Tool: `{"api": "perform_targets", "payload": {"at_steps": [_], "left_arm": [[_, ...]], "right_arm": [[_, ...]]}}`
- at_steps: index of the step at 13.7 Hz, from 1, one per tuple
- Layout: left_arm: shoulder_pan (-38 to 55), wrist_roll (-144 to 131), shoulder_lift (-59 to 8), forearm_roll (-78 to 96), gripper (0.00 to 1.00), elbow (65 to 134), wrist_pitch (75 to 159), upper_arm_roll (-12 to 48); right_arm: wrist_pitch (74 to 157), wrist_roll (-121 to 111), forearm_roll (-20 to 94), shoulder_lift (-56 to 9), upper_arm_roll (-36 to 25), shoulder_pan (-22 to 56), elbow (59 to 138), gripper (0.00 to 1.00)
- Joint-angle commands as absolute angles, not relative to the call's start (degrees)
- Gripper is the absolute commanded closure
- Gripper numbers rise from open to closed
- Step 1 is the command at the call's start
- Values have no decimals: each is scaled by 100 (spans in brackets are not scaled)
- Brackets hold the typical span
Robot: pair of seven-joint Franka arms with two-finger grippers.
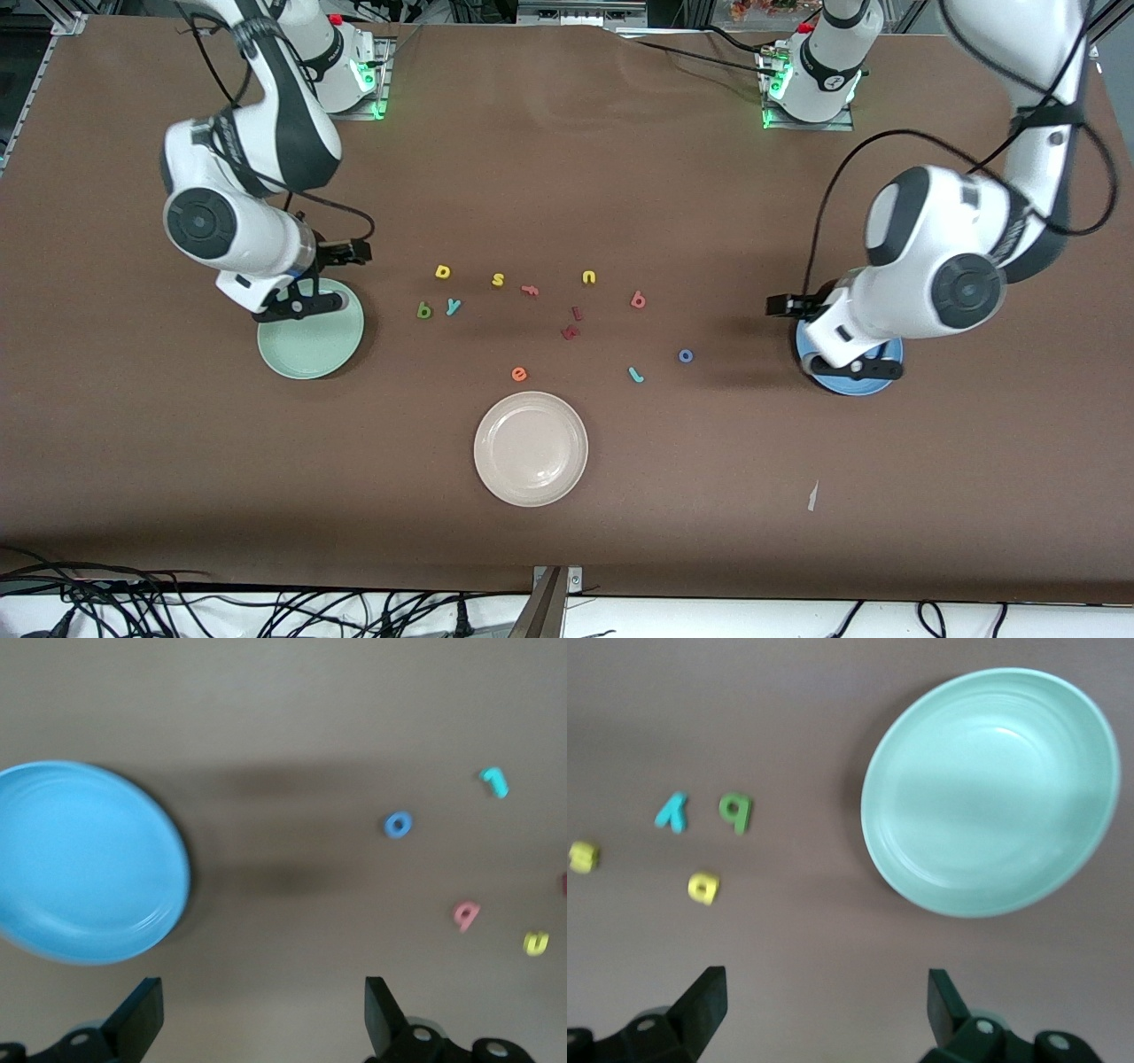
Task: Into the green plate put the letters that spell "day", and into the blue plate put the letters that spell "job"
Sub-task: 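Reach the right gripper to green letter while the left gripper reaches blue o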
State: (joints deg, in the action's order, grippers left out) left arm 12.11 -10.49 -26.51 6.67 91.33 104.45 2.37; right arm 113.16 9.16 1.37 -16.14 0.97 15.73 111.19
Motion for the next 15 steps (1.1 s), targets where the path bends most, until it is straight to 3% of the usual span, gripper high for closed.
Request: {"api": "perform_targets", "payload": {"at_steps": [1, 4, 6, 7, 9, 11, 15], "left_arm": [[1572, -1396, -2935, 791, 0, 9245, 11141, 176], [1906, -2029, -3286, 782, 0, 9518, 12205, 176], [2135, -2284, -3585, 739, 0, 9527, 12654, 167], [2240, -2424, -3708, 712, 0, 9580, 12900, 167], [2364, -2514, -3762, 703, 0, 9842, 13454, 167], [2443, -2514, -3770, 686, 1, 9932, 13596, 158], [2443, -2514, -3849, 439, 13, 9940, 13597, 158]], "right_arm": [[12100, 2235, 158, -2047, 88, 2029, 11144, 0], [12916, 3040, 132, -2145, 79, 2197, 11625, 0], [14179, 3085, 167, -2145, 88, 2188, 12389, 2], [14568, 3163, 167, -2145, 97, 2188, 12601, 15], [14616, 3164, 167, -2153, 97, 2206, 12621, 32], [14721, 3155, 167, -2285, 88, 2241, 12516, 34], [14887, 3252, 149, -2442, 70, 2399, 12349, 34]]}}
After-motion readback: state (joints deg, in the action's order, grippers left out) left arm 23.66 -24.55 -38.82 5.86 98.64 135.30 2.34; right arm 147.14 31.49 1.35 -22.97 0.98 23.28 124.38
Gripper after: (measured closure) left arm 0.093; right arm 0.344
